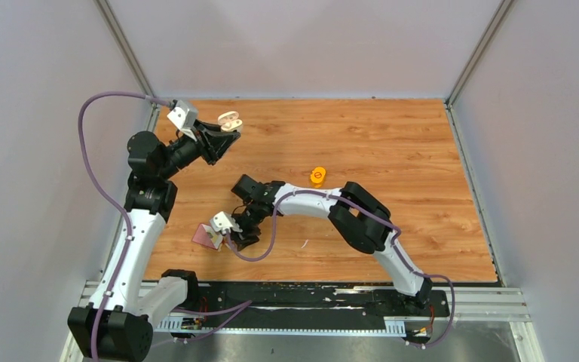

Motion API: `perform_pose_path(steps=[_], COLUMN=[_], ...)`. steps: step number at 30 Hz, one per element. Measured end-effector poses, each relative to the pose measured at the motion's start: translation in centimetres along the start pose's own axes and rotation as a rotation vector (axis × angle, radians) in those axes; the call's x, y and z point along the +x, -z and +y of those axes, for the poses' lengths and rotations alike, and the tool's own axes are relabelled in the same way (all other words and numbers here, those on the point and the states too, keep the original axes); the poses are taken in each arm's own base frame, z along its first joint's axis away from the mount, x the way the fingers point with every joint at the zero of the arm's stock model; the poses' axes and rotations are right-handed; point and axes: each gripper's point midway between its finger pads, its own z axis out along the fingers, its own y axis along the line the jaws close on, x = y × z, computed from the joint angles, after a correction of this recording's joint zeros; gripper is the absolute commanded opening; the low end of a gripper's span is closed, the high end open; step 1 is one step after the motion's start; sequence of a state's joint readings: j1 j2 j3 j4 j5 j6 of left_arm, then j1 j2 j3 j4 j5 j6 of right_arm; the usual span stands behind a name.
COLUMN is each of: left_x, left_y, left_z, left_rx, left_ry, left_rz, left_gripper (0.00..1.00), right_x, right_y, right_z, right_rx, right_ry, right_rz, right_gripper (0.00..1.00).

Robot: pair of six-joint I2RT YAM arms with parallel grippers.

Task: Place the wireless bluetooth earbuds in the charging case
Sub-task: Pick up the right earbud from the center of the board.

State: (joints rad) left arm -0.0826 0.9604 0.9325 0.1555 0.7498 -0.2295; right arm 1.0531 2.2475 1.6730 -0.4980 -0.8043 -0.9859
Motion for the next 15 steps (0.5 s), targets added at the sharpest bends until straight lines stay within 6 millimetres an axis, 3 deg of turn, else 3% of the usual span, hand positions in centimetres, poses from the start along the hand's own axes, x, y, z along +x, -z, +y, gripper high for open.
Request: perform_pose_path(steps=[4,15], left_x=[0.3,1.2], left_y=[0.2,0.5], left_z=[-0.1,-0.2], left_rx=[-0.001,-0.006], left_ry=[0.003,0.018], left_rz=[0.003,0.014], left_gripper=[0.0,0.0], right_x=[0.4,-0.3], right_y=[-1.2,-2.1], right_z=[0.9,0.9], right_rx=[-0.035,-0.034], right_ry=[0.018,0.051], right_rz=[0.01,0.02], right_gripper=[0.42,0.41])
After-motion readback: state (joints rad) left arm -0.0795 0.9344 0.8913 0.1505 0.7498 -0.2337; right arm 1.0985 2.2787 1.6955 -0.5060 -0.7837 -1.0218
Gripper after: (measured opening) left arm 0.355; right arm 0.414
